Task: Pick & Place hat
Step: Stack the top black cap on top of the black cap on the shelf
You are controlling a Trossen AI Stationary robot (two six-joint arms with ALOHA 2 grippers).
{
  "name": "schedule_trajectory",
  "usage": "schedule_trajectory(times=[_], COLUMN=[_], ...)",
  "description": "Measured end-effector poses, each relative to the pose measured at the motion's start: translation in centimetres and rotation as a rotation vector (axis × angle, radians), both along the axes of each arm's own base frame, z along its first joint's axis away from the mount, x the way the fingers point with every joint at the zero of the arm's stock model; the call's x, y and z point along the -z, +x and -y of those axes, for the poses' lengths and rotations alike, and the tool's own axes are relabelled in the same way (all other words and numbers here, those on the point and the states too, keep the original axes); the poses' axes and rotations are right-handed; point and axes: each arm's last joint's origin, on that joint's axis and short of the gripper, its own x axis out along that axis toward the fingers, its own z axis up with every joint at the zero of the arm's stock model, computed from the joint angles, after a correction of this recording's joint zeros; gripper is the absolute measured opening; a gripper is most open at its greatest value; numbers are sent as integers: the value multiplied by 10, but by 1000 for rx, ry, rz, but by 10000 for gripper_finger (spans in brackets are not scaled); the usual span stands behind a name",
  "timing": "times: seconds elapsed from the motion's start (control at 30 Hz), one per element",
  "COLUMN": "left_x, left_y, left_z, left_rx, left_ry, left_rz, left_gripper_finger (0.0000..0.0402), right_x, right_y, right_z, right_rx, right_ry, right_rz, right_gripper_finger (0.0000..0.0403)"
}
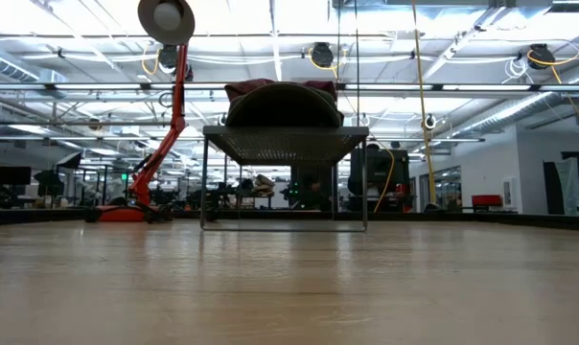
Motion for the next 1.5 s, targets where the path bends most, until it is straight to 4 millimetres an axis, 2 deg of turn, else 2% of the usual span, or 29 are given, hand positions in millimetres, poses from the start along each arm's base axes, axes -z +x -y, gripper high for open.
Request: schedule_trajectory(times=[0.13, 0.27, 0.43, 0.67, 0.9, 1.1, 1.3, 1.5], left_x=[-10, -29, -44, -59, -61, -63, -69, -69], left_y=[9, 24, 48, 79, 101, 102, 97, 96], left_z=[6, 14, 23, 27, 27, 21, 14, 9], left_rx=[-32, -29, -30, -48, -30, -53, -80, -89], left_ry=[41, 100, 178, 233, 240, 224, 210, 208], left_rz=[-55, -90, -159, -203, -232, -233, -207, -218], left_gripper_finger=[8, 8, 8, 8, 8, 8, 8, 8], right_x=[1, 2, -18, -50, -65, -73, -69, -76], right_y=[7, 21, 43, 82, 102, 93, 82, 75], right_z=[17, 31, 43, 47, 44, 39, 33, 23], right_rx=[-37, -73, -137, -279, -352, -446, -510, -580], right_ry=[-31, -76, -168, -258, -305, -247, -179, -130], right_rz=[-15, -57, -122, -215, -341, -322, -401, -350], right_gripper_finger=[290, 290, 290, 290, 290, 290, 290, 289])
